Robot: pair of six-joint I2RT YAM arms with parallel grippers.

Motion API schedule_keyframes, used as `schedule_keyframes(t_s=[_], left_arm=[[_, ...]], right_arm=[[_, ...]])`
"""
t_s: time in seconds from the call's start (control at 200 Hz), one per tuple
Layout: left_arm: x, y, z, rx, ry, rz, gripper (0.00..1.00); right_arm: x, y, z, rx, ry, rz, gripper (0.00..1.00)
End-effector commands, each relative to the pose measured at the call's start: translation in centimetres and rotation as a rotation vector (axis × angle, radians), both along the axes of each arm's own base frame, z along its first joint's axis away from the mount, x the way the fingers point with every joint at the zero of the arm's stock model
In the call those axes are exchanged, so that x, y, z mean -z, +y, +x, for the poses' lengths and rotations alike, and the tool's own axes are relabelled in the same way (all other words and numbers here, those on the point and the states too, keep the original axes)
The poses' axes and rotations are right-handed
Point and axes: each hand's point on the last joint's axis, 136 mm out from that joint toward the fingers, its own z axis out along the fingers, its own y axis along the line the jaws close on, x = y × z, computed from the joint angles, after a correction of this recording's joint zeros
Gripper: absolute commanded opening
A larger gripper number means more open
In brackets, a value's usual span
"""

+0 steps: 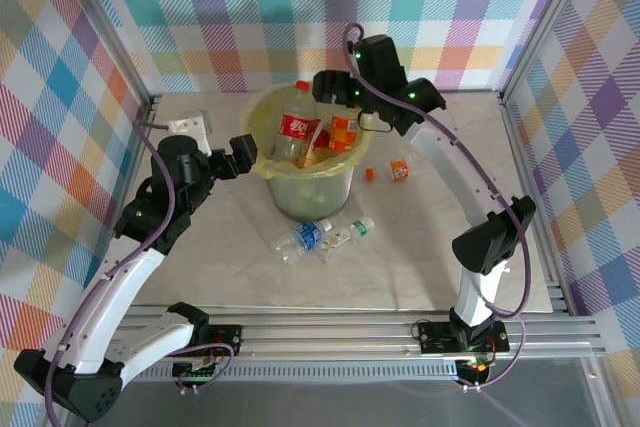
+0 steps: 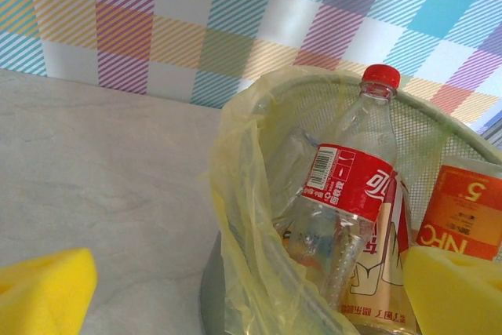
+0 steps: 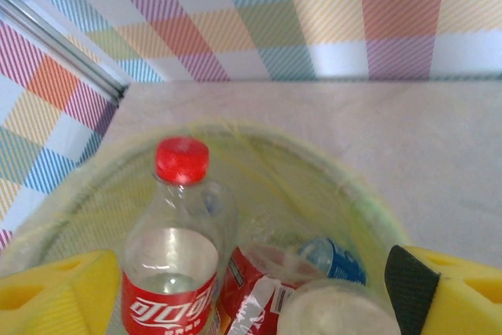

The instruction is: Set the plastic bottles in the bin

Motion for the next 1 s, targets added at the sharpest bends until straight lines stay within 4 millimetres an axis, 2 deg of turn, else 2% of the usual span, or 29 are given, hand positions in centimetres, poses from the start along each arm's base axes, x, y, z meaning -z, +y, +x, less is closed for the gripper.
schedule_keyframes(t_s=[0.0,0.1,0.215,0.405,0.57,0.745,0.995], left_arm=[[0.1,0.6,-0.5,-0.023,0.0,0.019,1.0],[0.3,0.9,-0.5,-0.035,0.001,0.023,1.0],[0.2,1.1,-0.6,-0.045,-0.009,0.022,1.0],[0.1,1.0,-0.5,-0.039,-0.019,0.014,1.0],[0.0,0.8,-0.4,-0.032,-0.018,0.015,1.0],[0.1,0.5,-0.1,-0.026,-0.014,0.008,1.0],[0.5,0.2,0.0,-0.015,-0.001,0.002,1.0]], right_arm=[[-2.9,-2.3,-0.5,0.048,-0.068,-0.064,0.93],[-3.6,-4.9,-0.7,0.127,-0.071,-0.105,1.0],[-2.2,-8.5,-1.0,0.218,0.008,-0.112,1.0],[2.7,-13.7,-1.9,0.343,0.15,-0.038,1.0],[8.8,-17.4,-3.2,0.438,0.277,0.054,1.0],[14.4,-18.5,-3.9,0.477,0.4,0.053,1.0],[20.5,-18.0,-2.9,0.488,0.544,0.041,1.0]])
